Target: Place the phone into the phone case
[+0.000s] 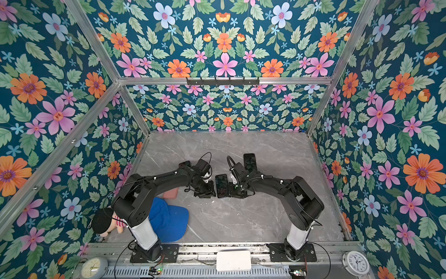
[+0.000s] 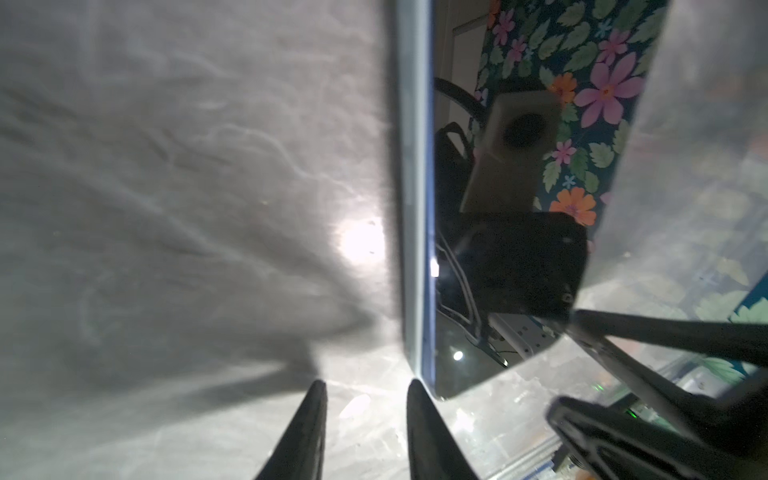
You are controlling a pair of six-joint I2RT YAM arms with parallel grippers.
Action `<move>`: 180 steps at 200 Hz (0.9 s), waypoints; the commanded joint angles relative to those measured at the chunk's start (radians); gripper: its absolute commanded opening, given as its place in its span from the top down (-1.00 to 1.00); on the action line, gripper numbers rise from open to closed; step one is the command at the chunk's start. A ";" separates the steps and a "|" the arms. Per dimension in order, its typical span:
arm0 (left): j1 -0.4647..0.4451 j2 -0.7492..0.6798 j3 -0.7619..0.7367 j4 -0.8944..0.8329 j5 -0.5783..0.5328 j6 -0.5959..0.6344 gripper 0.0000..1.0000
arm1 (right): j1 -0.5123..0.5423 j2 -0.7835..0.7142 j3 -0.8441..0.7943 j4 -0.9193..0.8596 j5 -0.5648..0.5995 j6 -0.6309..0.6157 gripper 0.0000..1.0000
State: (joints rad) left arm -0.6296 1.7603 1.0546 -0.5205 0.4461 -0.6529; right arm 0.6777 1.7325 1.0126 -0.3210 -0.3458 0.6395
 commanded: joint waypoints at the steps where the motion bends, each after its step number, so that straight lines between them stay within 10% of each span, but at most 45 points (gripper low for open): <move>1: -0.002 -0.027 -0.010 0.024 0.044 -0.021 0.27 | 0.000 0.003 0.003 0.008 -0.009 -0.014 -0.03; 180: -0.005 0.043 -0.013 0.074 0.070 -0.036 0.76 | -0.001 0.029 -0.009 0.048 -0.035 -0.006 -0.02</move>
State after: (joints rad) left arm -0.6346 1.7927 1.0393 -0.4328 0.5392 -0.6994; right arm 0.6754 1.7596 1.0054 -0.2832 -0.3748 0.6395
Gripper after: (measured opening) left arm 0.128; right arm 0.513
